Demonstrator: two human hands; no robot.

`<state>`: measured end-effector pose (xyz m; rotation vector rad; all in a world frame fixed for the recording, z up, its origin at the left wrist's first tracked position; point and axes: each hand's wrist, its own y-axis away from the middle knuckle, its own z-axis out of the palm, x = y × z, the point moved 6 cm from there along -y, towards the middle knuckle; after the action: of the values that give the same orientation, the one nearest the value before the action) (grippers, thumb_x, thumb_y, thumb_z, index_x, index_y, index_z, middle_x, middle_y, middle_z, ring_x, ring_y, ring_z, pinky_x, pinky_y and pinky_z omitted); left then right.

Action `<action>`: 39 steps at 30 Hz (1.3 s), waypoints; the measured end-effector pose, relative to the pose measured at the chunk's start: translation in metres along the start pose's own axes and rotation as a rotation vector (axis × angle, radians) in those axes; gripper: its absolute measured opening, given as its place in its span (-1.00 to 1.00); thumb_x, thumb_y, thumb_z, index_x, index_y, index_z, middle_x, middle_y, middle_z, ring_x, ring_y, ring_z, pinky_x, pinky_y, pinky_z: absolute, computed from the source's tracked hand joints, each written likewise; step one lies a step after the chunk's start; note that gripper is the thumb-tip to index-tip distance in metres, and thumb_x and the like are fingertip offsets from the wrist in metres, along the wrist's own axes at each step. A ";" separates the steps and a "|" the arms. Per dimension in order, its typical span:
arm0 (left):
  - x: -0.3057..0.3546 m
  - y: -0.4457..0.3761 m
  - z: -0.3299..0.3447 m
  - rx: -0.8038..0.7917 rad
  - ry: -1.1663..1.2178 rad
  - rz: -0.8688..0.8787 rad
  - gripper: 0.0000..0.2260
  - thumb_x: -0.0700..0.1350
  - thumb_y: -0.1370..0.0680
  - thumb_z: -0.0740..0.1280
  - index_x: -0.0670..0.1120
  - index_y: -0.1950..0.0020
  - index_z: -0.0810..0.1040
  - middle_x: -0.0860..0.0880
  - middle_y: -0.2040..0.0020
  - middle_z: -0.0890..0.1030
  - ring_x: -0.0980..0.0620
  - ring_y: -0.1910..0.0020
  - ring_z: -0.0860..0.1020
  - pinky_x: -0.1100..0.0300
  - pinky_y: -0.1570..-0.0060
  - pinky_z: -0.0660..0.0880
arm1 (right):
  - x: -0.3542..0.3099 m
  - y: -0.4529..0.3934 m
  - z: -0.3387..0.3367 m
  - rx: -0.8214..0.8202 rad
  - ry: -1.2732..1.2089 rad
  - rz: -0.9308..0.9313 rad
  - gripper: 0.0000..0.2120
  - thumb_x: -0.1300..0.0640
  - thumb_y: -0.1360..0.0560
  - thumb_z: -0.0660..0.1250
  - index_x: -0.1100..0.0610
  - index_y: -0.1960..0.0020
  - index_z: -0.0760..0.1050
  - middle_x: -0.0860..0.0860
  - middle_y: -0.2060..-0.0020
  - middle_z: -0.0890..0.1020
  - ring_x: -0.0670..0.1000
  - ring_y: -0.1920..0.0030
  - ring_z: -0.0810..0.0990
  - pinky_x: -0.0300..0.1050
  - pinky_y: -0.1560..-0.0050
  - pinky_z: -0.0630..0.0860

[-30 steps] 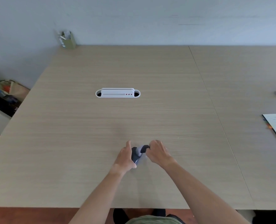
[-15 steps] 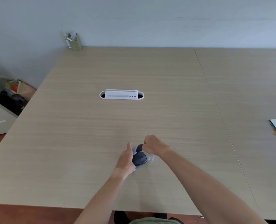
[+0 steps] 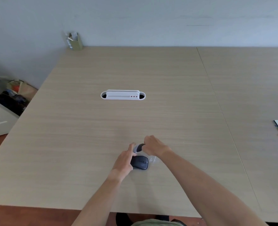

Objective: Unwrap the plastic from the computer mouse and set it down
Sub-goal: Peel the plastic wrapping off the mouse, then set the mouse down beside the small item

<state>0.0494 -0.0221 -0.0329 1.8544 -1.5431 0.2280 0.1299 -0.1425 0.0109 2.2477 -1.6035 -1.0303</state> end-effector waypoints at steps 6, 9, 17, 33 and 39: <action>-0.004 -0.001 0.001 -0.022 -0.099 0.080 -0.42 -0.44 -0.30 0.27 0.12 -0.15 0.44 0.03 -0.11 0.60 -0.04 -0.12 0.55 0.12 -0.01 0.51 | 0.022 0.005 0.009 -0.043 0.127 0.066 -0.92 0.28 -0.41 0.26 0.24 0.25 0.38 0.16 0.23 0.52 0.15 0.17 0.48 -0.10 0.18 0.37; -0.005 -0.002 0.003 -0.014 -0.124 0.098 -0.46 -0.44 -0.34 0.28 0.04 -0.20 0.55 -0.03 -0.13 0.59 -0.04 -0.14 0.52 0.22 -0.05 0.44 | 0.024 0.008 -0.001 -0.019 0.060 0.052 -0.90 0.22 -0.41 0.29 0.20 0.23 0.38 0.14 0.23 0.50 0.15 0.21 0.44 -0.10 0.24 0.36; -0.002 -0.004 -0.001 -0.010 -0.094 0.114 -0.48 -0.46 -0.35 0.26 -0.01 -0.19 0.58 -0.02 -0.05 0.61 -0.04 -0.05 0.55 0.30 0.14 0.30 | 0.025 0.013 0.005 -0.041 -0.004 0.041 -0.85 0.23 -0.42 0.29 0.21 0.27 0.35 0.13 0.25 0.48 0.15 0.22 0.44 -0.09 0.32 0.36; 0.000 0.011 0.028 0.174 0.076 -0.191 -0.40 0.02 -0.34 0.44 0.09 -0.35 0.35 -0.05 -0.07 0.47 -0.07 -0.06 0.50 0.13 0.00 0.51 | 0.098 0.061 0.057 0.479 -0.536 0.413 -0.78 0.25 -0.31 0.22 0.14 0.48 0.27 0.01 0.56 0.29 0.07 0.48 0.22 -0.11 0.48 0.15; 0.007 0.015 0.037 0.223 0.078 -0.264 -0.42 0.01 -0.41 0.46 -0.01 -0.37 0.33 -0.09 -0.10 0.44 -0.14 -0.03 0.54 0.06 0.00 0.54 | 0.083 0.061 0.064 0.490 -0.567 0.492 -0.77 0.31 -0.24 0.23 0.14 0.51 0.24 0.01 0.56 0.28 0.07 0.51 0.20 -0.12 0.51 0.13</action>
<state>0.0270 -0.0508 -0.0504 2.1725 -1.2451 0.3567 0.0575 -0.2263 -0.0393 1.6919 -2.7234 -1.2966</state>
